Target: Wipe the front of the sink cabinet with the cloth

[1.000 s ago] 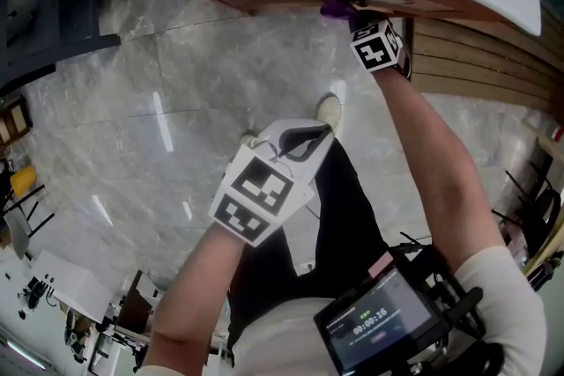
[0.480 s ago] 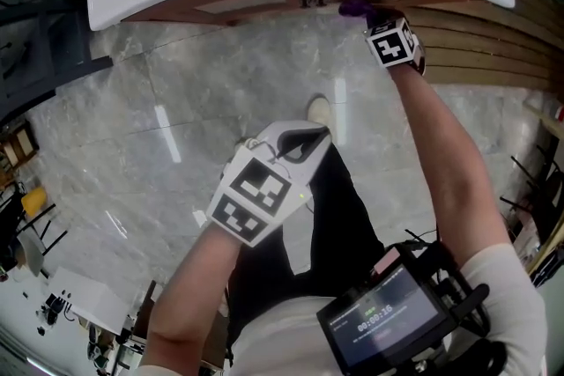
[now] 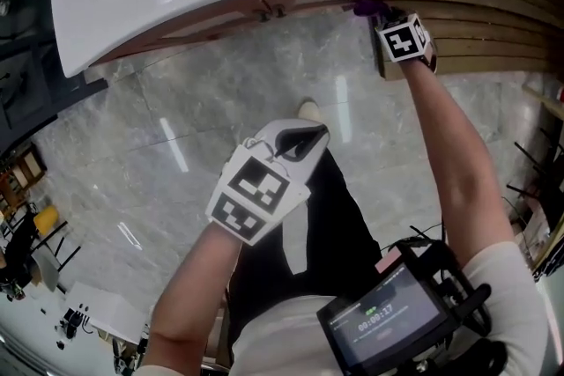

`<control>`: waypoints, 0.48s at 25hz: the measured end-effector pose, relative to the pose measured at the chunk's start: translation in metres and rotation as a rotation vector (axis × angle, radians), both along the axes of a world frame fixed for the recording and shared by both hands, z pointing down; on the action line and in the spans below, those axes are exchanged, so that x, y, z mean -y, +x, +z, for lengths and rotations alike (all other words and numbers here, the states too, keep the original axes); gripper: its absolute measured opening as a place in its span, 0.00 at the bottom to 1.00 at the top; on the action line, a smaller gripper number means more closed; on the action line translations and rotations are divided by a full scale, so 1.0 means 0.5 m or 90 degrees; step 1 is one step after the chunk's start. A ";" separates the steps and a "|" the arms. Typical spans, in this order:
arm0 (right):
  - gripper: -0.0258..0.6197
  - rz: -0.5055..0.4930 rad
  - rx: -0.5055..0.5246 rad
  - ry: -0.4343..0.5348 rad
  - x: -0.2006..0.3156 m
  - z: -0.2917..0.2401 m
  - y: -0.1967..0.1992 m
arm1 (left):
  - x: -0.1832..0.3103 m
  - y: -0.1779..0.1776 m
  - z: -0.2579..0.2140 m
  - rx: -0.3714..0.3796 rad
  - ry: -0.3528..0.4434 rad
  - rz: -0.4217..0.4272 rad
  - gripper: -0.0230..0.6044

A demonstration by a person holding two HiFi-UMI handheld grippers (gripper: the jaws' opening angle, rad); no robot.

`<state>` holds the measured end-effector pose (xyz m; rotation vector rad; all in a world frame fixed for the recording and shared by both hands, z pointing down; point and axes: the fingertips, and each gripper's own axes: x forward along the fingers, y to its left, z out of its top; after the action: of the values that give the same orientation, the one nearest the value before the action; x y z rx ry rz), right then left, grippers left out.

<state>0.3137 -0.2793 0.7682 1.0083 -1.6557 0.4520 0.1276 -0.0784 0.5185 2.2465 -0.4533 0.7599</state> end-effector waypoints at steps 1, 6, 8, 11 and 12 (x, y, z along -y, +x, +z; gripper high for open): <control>0.13 0.007 -0.003 -0.002 0.000 0.000 0.018 | 0.003 0.011 -0.003 -0.001 0.000 0.003 0.05; 0.12 0.017 -0.006 -0.023 -0.013 -0.022 0.066 | 0.021 0.054 -0.024 0.000 0.006 0.010 0.05; 0.12 0.049 -0.011 -0.054 -0.048 -0.013 0.097 | 0.026 0.065 -0.039 0.001 0.009 0.008 0.05; 0.13 0.061 -0.002 -0.077 -0.096 -0.023 0.113 | 0.030 0.072 -0.070 0.002 0.017 0.001 0.05; 0.12 0.059 0.006 -0.079 -0.107 -0.034 0.111 | 0.033 0.070 -0.082 0.003 0.022 0.000 0.05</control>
<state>0.3693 -0.2259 0.7514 0.9934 -1.5743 0.6146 0.1626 -0.0947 0.4776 2.2768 -0.4714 0.7630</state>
